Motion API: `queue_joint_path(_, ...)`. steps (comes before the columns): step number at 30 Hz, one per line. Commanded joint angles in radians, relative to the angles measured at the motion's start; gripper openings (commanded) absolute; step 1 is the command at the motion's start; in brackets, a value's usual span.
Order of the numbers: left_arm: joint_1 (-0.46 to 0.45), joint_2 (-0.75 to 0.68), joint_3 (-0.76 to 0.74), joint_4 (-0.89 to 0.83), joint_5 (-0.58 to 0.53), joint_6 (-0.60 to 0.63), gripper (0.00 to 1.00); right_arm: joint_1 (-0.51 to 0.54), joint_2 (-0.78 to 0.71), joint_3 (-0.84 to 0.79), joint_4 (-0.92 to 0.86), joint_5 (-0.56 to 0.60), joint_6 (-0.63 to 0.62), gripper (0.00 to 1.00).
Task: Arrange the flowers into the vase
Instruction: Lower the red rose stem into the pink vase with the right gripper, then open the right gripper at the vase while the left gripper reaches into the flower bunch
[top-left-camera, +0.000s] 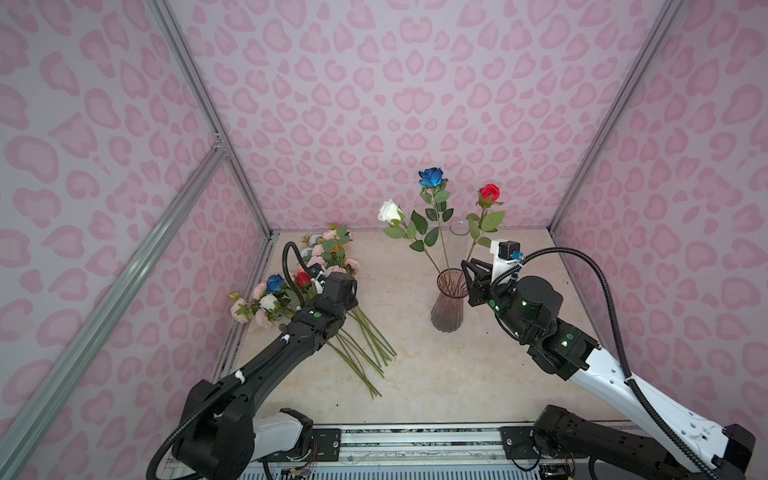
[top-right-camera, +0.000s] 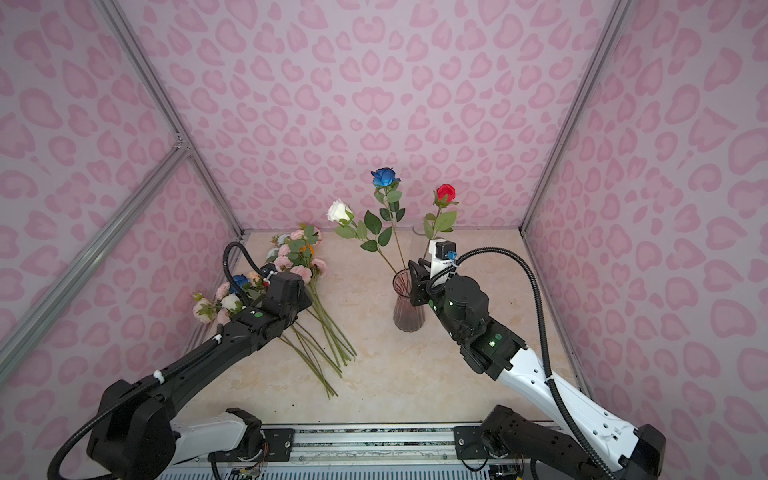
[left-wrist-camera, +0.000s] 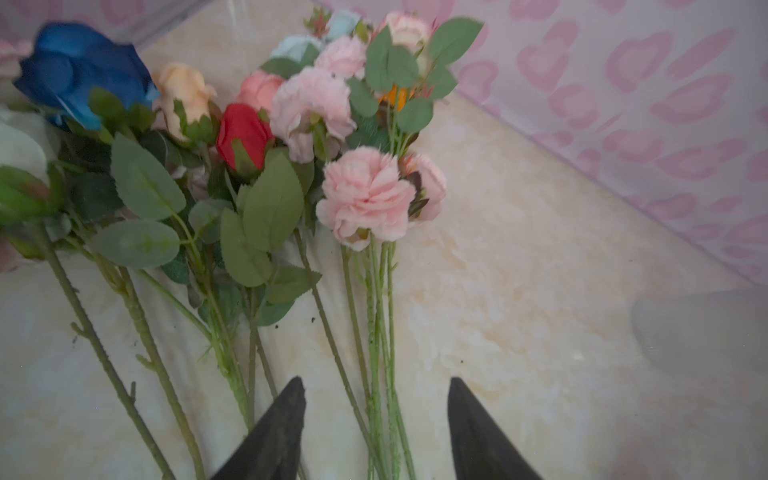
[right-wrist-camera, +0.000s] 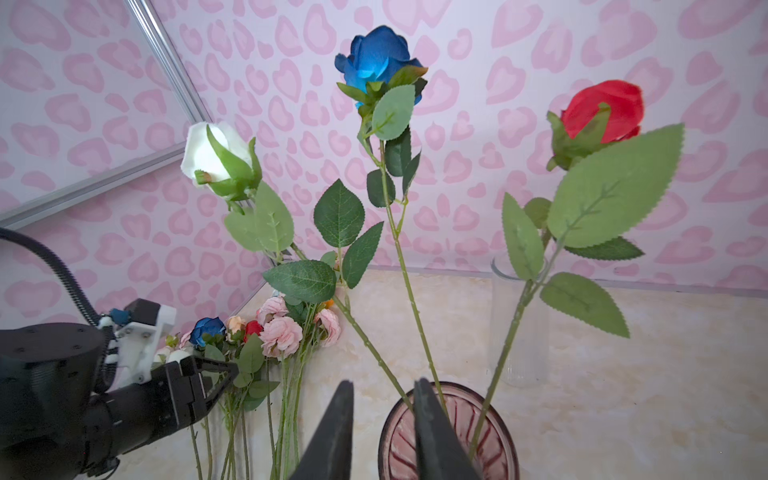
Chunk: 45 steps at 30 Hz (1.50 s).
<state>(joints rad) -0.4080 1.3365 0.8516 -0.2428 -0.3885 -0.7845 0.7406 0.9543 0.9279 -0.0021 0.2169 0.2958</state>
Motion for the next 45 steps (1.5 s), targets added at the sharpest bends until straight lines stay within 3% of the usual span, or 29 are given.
queue_joint_path(1,0.021,0.122,0.059,-0.032,0.112,-0.004,0.50,0.003,-0.017,-0.023,-0.022,0.021,0.001,0.26)
queue_joint_path(8,0.053,0.348,0.214,-0.051,0.133,0.048,0.42,0.004,-0.044,-0.064,-0.020,0.035,-0.001,0.26)
queue_joint_path(11,0.074,0.415,0.269,-0.069,0.138,0.051,0.31,0.003,-0.050,-0.072,-0.019,0.040,-0.005,0.26)
queue_joint_path(21,0.097,0.498,0.338,-0.086,0.145,0.088,0.26,0.000,-0.059,-0.073,-0.028,0.039,-0.021,0.26)
queue_joint_path(25,0.103,0.541,0.388,-0.110,0.130,0.111,0.17,0.000,-0.054,-0.070,-0.024,0.030,-0.021,0.26)
queue_joint_path(32,0.104,0.510,0.388,-0.112,0.119,0.136,0.04,0.001,-0.058,-0.071,-0.025,0.029,-0.015,0.26)
queue_joint_path(45,0.103,0.297,0.372,-0.092,0.173,0.183,0.03,0.000,-0.053,-0.071,-0.012,0.019,-0.008,0.26)
